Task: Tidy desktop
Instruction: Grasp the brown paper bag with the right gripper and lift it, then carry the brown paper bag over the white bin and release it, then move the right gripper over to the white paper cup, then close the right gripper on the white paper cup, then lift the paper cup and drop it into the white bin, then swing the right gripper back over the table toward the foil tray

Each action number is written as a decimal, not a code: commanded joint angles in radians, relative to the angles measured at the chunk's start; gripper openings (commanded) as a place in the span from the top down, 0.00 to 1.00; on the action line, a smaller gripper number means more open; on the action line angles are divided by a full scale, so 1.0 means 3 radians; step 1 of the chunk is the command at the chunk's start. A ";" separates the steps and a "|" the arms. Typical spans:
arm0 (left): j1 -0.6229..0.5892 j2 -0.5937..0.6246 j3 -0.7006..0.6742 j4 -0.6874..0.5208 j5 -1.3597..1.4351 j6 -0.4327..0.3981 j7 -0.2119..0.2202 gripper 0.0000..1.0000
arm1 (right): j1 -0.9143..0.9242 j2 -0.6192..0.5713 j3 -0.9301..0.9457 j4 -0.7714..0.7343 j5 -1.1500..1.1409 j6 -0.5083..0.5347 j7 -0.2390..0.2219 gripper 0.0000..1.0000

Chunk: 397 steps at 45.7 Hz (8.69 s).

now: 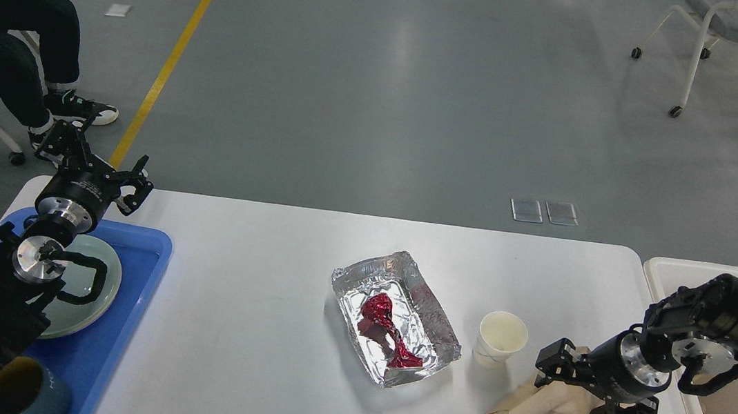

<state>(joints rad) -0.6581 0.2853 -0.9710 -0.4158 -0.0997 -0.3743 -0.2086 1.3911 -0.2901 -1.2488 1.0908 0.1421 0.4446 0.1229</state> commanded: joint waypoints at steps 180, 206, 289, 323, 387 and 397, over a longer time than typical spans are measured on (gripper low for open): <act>0.0000 0.0000 0.0000 0.0000 0.0000 0.0000 0.0000 0.03 | 0.1914 -0.0219 -0.0225 0.0460 -0.0003 0.0978 -0.0159 0.00; 0.0000 0.0000 0.0000 0.0000 0.0000 0.0000 0.0000 0.03 | 0.0533 0.0098 0.0225 0.0214 0.0012 -0.0300 -0.0169 0.00; 0.0000 0.0000 0.0000 0.0000 0.0000 0.0000 0.0000 0.03 | 0.1457 -0.0832 0.0358 0.0679 0.0073 -0.0312 -0.0379 1.00; 0.0000 0.0000 0.0000 0.0000 0.0000 0.0000 0.0000 0.03 | 0.2022 -0.1513 0.0077 -0.0082 0.0089 0.0037 -0.0379 1.00; 0.0000 0.0000 0.0000 0.0000 0.0000 0.0000 0.0000 0.03 | 0.1283 -0.0818 0.0476 -0.0752 0.0043 -0.0067 -0.0379 0.00; 0.0000 0.0000 0.0000 0.0000 0.0000 0.0000 0.0000 0.03 | 0.1964 -0.0322 0.0394 -0.0609 0.0038 0.0997 -0.0374 0.00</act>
<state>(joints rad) -0.6581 0.2853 -0.9710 -0.4157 -0.0997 -0.3743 -0.2086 1.8835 -0.4619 -1.1261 0.8849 0.1539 0.5925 0.0101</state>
